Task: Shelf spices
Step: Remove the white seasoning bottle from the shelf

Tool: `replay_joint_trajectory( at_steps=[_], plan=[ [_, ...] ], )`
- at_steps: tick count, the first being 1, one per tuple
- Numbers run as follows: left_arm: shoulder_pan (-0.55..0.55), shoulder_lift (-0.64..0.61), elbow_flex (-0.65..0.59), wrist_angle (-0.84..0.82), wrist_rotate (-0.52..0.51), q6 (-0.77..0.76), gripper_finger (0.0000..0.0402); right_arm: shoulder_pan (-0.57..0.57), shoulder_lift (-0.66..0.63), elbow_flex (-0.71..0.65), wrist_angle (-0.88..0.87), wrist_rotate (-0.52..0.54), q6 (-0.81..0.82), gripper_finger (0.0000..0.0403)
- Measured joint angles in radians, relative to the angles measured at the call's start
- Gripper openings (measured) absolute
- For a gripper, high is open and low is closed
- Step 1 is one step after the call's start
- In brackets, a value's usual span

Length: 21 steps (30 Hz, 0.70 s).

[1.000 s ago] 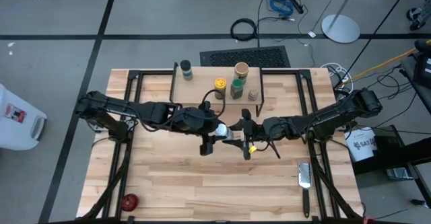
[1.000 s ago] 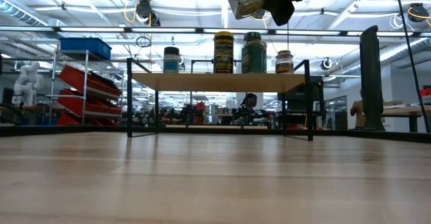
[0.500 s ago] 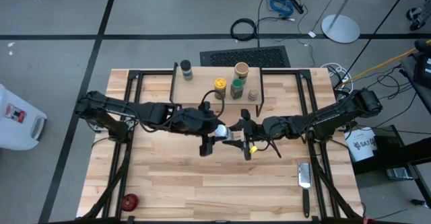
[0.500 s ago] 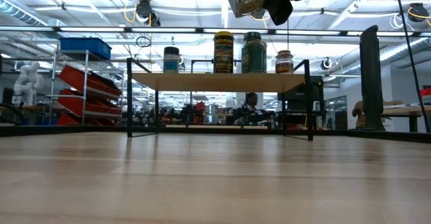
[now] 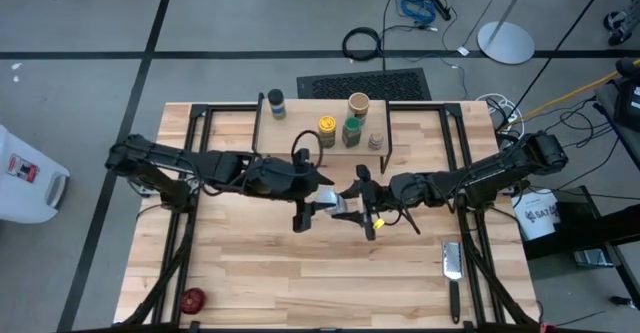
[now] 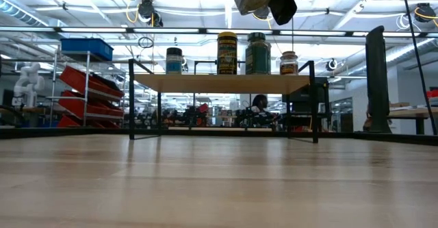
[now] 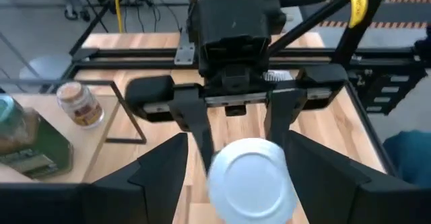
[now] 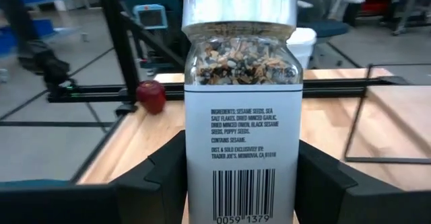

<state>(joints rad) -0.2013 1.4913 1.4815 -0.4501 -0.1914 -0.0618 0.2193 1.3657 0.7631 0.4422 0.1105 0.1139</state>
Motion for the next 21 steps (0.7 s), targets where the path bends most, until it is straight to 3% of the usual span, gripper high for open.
replay_joint_trajectory(
  at_steps=[14,21],
  plan=[
    [-0.129,-0.033,0.0,0.011,0.004,0.436,0.0254,-0.085,0.0,0.0,0.063,-0.386,0.229,0.019],
    [-0.135,-0.029,0.0,0.025,-0.009,0.444,0.0317,-0.101,0.0,0.0,0.061,-0.442,0.277,0.0192]
  ],
)
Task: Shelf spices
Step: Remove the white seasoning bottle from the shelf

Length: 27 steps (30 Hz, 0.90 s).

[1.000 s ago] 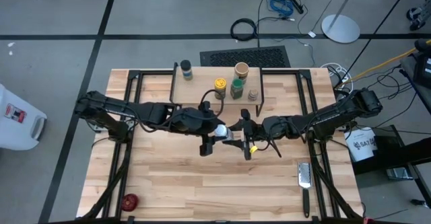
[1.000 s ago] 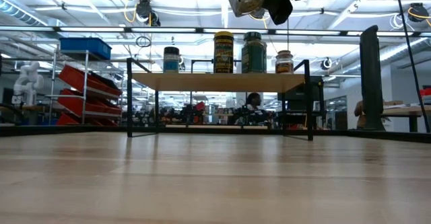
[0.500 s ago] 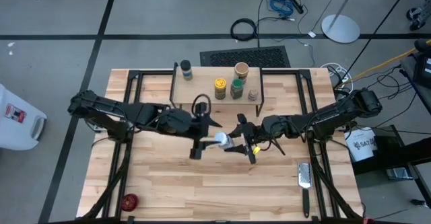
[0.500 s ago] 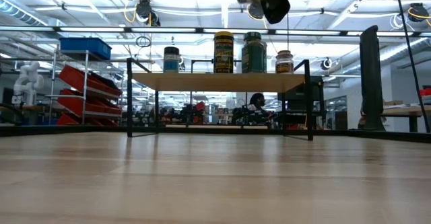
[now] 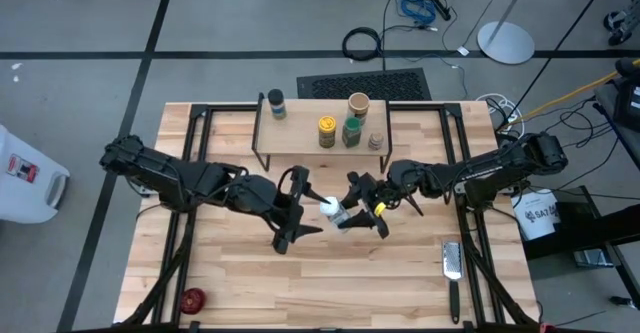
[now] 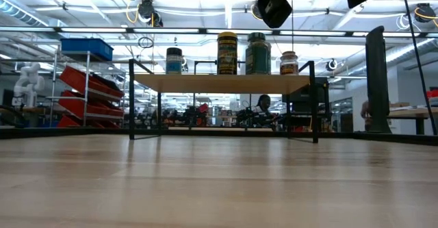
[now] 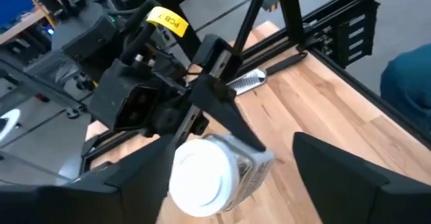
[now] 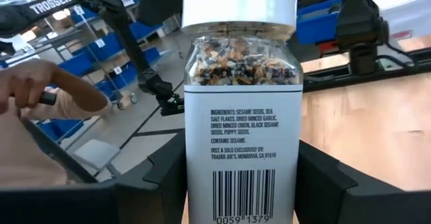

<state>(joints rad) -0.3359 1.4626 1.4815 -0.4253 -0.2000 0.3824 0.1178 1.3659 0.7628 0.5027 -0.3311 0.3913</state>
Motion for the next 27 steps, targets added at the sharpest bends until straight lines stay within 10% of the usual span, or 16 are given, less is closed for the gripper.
replay_joint_trajectory(
  at_steps=[7,27],
  plan=[
    [0.016,0.023,0.0,-0.005,0.009,0.021,0.0381,0.001,0.0,0.0,-0.002,-0.072,0.026,0.0192],
    [0.021,0.104,0.001,0.051,0.045,0.097,0.0384,0.002,0.0,0.0,-0.051,-0.121,0.042,0.0196]
  ],
)
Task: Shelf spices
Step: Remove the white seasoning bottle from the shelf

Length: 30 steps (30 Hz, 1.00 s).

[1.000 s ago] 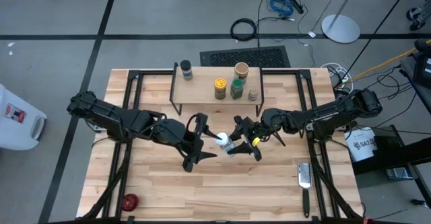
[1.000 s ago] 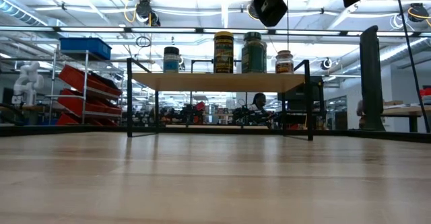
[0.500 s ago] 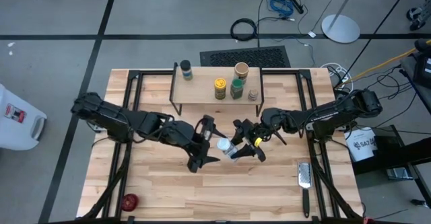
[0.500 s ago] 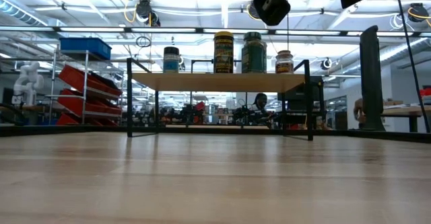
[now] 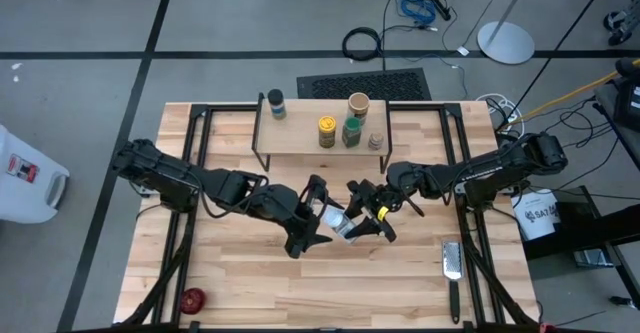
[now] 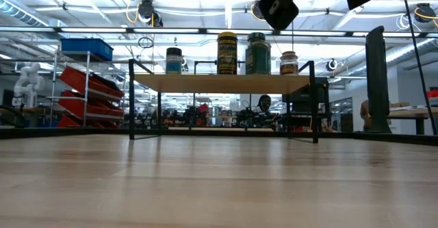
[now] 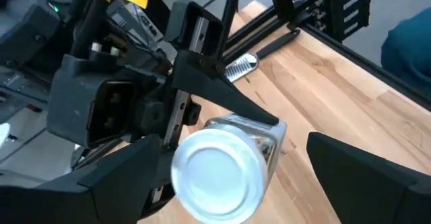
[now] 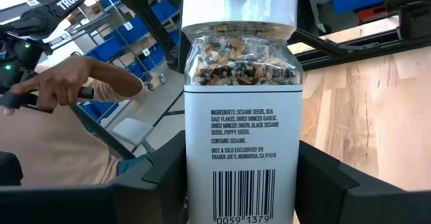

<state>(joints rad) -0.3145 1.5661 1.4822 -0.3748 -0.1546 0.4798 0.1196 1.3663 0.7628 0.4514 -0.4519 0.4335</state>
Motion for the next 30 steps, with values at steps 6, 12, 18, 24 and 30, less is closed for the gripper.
replay_joint_trajectory(
  at_steps=[6,12,18,24,30],
  plan=[
    [0.002,0.046,0.0,0.017,0.013,0.04,0.0375,0.0,0.007,0.001,-0.003,-0.001,0.0,0.0196],
    [0.002,0.065,0.0,0.026,0.004,0.101,0.0336,0.0,0.009,0.001,-0.02,-0.001,0.0,0.0196],
    [0.003,0.065,0.0,0.025,-0.004,0.106,0.0306,0.0,0.009,0.001,-0.025,-0.022,0.0,0.0196],
    [0.006,0.065,0.0,0.014,-0.006,0.112,0.0286,0.0,0.009,0.001,-0.037,-0.025,0.0,0.0196],
    [0.006,0.065,0.0,-0.004,0.024,0.112,0.026,0.0,0.009,0.001,-0.047,-0.026,0.0,0.0196]
  ],
)
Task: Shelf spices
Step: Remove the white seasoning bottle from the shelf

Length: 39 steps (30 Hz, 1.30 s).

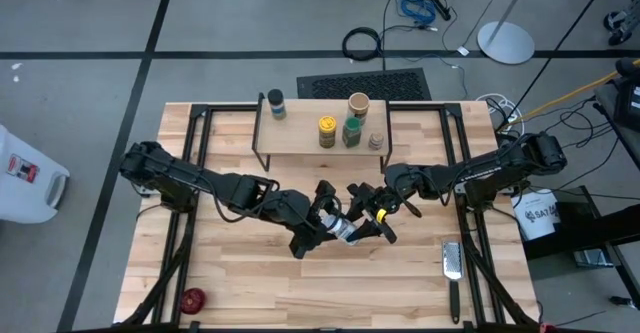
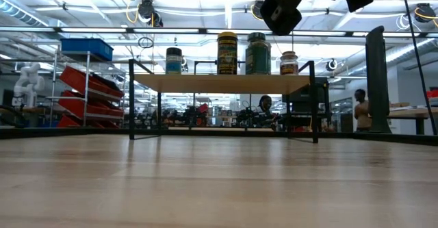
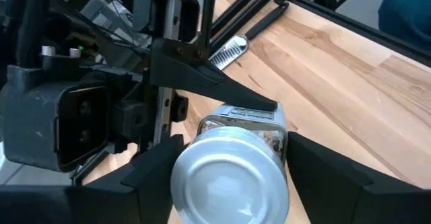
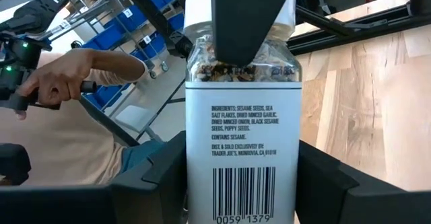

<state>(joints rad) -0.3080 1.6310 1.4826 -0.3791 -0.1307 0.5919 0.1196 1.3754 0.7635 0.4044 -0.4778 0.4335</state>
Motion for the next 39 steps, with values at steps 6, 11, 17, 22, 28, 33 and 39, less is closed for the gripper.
replay_joint_trajectory(
  at_steps=[6,11,17,22,28,33,39],
  plan=[
    [-0.001,0.0,0.0,-0.014,0.01,0.0,0.0225,0.0,0.0,0.0,-0.003,-0.004,0.0,0.0197],
    [-0.002,0.0,0.0,-0.012,0.014,0.003,0.0211,0.0,0.0,0.0,0.003,-0.005,0.001,0.0197],
    [-0.002,0.0,-0.001,-0.009,0.014,0.003,0.0209,0.0,0.0,0.0,0.003,-0.005,-0.004,0.0197],
    [-0.002,0.0,-0.001,-0.009,0.014,0.003,0.0209,0.0,0.0,0.0,0.003,-0.003,-0.011,0.0197],
    [-0.001,0.0,-0.001,-0.009,0.014,0.003,0.0208,0.0,0.0,0.0,0.002,-0.002,-0.021,0.0197],
    [-0.001,0.0,-0.001,-0.013,0.011,0.003,0.0208,-0.001,0.0,0.0,0.001,0.001,-0.033,0.0198],
    [0.0,-0.001,-0.001,-0.016,0.006,-0.008,0.0207,-0.006,0.0,-0.001,0.036,0.019,-0.062,0.0227]
  ],
)
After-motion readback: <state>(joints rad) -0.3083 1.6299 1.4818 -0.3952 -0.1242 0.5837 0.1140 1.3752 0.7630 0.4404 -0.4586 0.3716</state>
